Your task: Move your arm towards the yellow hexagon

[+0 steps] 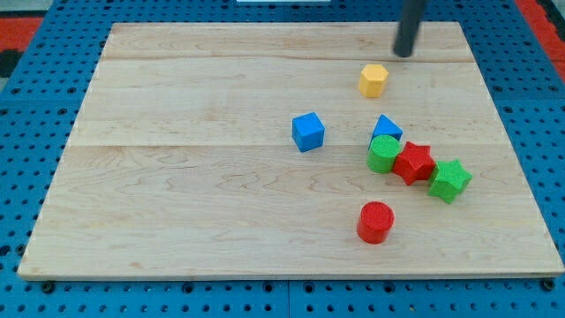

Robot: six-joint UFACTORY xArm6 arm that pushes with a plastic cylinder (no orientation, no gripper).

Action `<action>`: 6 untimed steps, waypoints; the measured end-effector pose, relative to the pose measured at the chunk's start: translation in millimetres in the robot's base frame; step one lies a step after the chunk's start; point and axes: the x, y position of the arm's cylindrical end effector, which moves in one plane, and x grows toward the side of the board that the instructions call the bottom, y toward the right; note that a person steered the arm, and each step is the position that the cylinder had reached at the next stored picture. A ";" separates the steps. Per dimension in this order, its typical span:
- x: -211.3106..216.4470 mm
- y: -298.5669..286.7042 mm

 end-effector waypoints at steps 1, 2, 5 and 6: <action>17.8 62.1; 33.5 84.7; 60.8 -80.9; 60.7 -186.5</action>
